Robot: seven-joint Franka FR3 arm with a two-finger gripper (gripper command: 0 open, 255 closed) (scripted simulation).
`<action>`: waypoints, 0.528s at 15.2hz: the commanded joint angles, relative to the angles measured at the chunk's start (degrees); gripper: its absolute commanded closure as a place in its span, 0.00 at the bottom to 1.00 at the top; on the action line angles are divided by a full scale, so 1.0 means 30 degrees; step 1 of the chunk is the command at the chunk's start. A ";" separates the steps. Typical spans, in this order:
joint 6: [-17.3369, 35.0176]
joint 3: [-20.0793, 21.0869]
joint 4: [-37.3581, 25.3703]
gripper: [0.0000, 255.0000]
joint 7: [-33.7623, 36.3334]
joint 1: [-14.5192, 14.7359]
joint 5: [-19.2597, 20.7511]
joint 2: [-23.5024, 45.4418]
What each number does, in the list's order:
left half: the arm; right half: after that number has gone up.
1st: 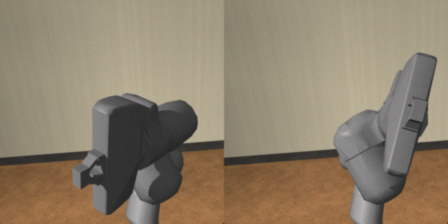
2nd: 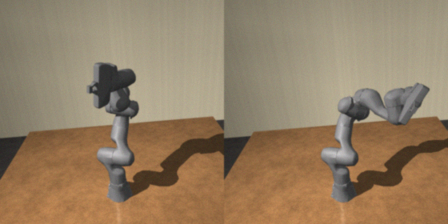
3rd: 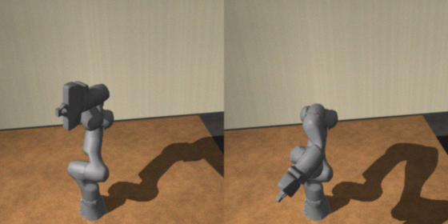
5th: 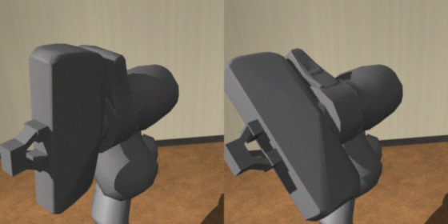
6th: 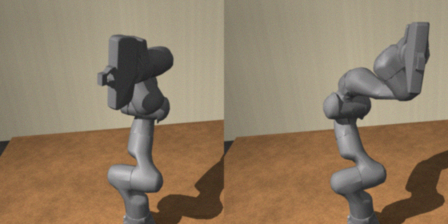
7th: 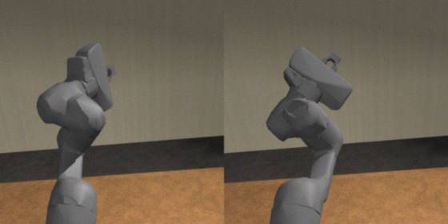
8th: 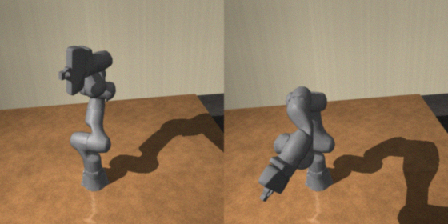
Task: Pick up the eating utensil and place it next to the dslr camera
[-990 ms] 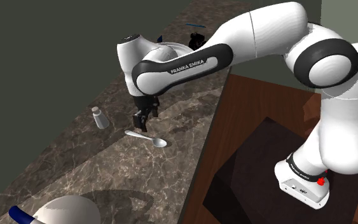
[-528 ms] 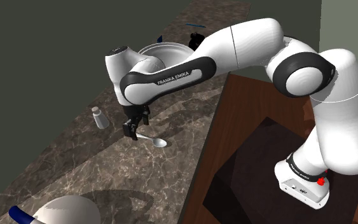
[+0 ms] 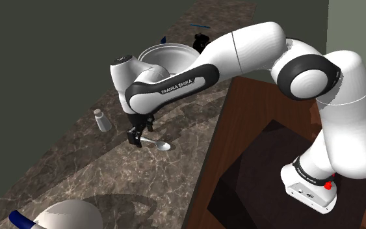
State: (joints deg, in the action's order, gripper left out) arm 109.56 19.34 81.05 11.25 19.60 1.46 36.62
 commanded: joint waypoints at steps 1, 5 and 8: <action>0.0019 0.0001 0.0017 0.00 0.0003 0.0002 0.0000 -0.0002; 0.0014 0.0000 0.0012 1.00 0.0002 0.0001 0.0000 -0.0001; 0.0033 -0.0003 0.0047 1.00 -0.0018 -0.0018 -0.0003 -0.0014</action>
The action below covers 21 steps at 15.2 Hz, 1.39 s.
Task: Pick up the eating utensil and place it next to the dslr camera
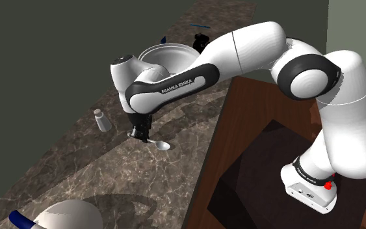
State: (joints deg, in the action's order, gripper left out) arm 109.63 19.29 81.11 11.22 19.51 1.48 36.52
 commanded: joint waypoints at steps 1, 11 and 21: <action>0.0003 0.0013 0.0019 1.00 -0.0006 0.0013 -0.0009 0.0022; -0.1248 0.0112 -0.0768 1.00 0.0100 0.0015 -0.0122 -0.0470; -0.3503 0.0230 -0.2551 1.00 0.0285 0.0081 -0.0243 -0.0981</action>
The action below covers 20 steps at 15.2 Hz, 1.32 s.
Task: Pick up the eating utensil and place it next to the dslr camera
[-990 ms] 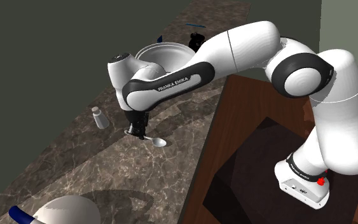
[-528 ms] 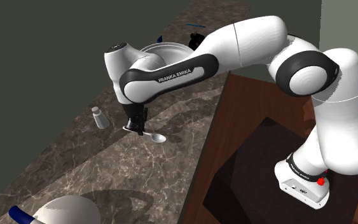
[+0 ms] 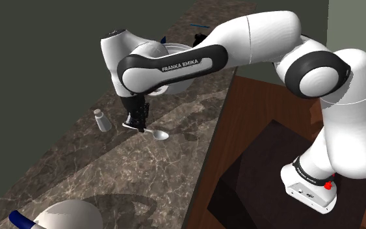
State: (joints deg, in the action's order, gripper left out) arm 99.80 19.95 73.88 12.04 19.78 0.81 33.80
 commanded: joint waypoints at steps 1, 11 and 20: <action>-0.0465 0.0020 -0.0362 1.00 0.0033 0.0006 -0.0025 -0.0101; -0.3062 0.0083 -0.3067 1.00 0.0293 0.0258 -0.0006 -0.0032; -0.5878 0.0079 -0.6725 1.00 0.0593 0.0766 0.0189 0.0765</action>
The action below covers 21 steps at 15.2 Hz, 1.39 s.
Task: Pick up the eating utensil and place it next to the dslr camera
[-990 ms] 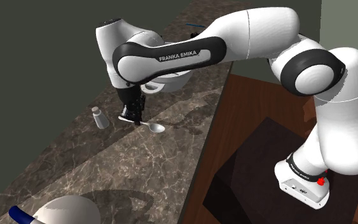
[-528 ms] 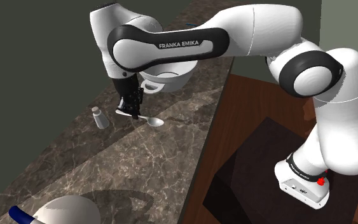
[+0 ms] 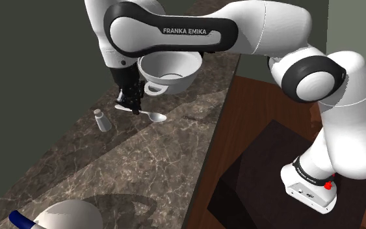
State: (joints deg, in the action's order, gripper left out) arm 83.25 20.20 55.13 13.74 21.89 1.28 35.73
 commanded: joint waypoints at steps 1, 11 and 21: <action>0.0025 -0.0018 0.0671 1.00 -0.0351 -0.0458 -0.0141 -0.0585; 0.1692 -0.0763 0.7222 1.00 -0.4467 -0.4476 -0.1260 -0.5043; 0.1799 -0.2193 0.9622 1.00 -0.8749 -0.7460 -0.1502 -0.6938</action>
State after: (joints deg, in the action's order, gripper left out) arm 88.78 14.21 84.38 -10.91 0.44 -3.42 14.51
